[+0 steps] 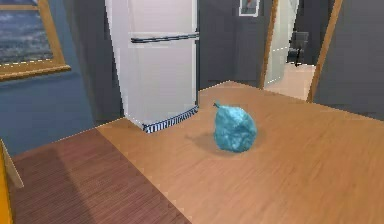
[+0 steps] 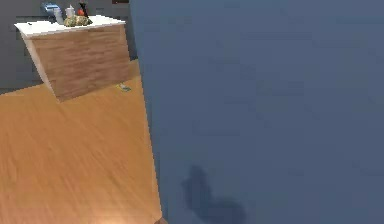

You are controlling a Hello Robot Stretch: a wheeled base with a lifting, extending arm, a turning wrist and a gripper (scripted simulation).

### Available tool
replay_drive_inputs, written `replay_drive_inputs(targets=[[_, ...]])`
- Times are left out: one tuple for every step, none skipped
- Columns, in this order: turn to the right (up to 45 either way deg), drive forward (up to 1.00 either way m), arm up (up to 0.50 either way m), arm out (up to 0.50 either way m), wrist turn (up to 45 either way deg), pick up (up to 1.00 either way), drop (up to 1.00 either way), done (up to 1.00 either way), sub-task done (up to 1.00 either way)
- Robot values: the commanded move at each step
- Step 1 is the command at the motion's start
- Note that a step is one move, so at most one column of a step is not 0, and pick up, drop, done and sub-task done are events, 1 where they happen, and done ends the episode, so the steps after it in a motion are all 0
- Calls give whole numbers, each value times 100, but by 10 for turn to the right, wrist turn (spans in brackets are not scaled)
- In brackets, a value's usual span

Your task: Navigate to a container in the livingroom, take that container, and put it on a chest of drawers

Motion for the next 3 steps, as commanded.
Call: replay_drive_inputs(targets=[[-180, 0, 0, 0, 0, 0, 0, 0, 0], [0, 55, 0, 0, 0, 0, 0, 0, 0], [-210, 0, 0, 0, 0, 0, 0, 0, 0]])
